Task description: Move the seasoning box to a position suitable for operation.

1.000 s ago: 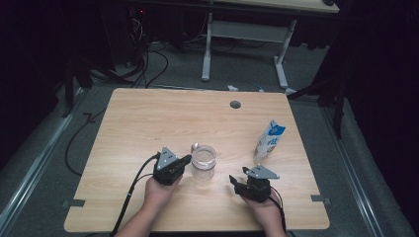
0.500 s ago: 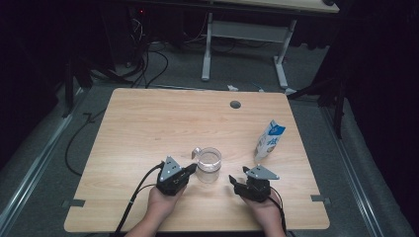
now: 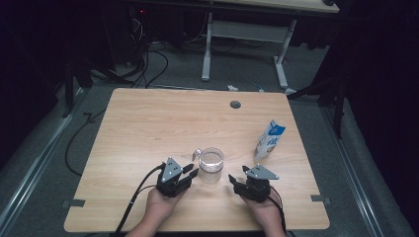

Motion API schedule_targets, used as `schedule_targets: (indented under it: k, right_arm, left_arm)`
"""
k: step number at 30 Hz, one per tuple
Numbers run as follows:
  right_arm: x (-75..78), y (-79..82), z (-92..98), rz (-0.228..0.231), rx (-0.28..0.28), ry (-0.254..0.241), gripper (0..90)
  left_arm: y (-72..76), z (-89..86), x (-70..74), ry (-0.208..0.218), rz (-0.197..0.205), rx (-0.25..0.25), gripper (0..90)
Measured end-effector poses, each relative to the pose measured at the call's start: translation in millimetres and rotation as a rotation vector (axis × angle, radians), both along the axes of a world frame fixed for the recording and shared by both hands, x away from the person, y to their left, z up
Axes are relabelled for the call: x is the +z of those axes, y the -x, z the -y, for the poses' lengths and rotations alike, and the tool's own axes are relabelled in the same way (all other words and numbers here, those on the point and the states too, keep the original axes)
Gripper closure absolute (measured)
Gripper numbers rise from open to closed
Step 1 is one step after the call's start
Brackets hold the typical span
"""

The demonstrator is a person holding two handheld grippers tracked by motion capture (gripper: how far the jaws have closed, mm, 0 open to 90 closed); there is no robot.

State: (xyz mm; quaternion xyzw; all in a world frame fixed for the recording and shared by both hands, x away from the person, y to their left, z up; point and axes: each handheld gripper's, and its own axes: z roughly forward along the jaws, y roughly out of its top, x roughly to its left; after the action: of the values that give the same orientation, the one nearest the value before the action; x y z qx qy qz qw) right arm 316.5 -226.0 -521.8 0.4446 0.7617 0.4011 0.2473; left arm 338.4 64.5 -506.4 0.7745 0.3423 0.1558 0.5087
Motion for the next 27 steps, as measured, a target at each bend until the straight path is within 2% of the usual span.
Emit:
schedule_targets:
  k: [4,6,15,21,27]
  right_arm:
    - [0.8,-0.4,-0.3,0.005,-0.005,0.001,37.6]
    - [0.7,-0.5,0.1,0.007,-0.004,0.009,38.0]
    - [-0.1,-0.9,1.0,-0.002,-0.014,0.005,37.2]
    - [-0.5,-1.6,0.3,-0.003,-0.016,0.006,37.2]
    - [-1.0,-1.9,0.2,-0.005,-0.015,0.007,37.5]
  left_arm:
    - [-3.8,-4.6,4.2,-0.012,-0.002,0.014,64.6]
    - [-4.7,-6.8,7.7,-0.018,0.012,0.033,57.6]
    - [-11.6,-16.0,22.1,-0.011,0.031,0.045,53.9]
    - [-18.1,-14.5,25.9,-0.037,0.023,0.036,56.5]
    - [-23.8,-11.8,30.5,-0.017,0.015,0.038,65.2]
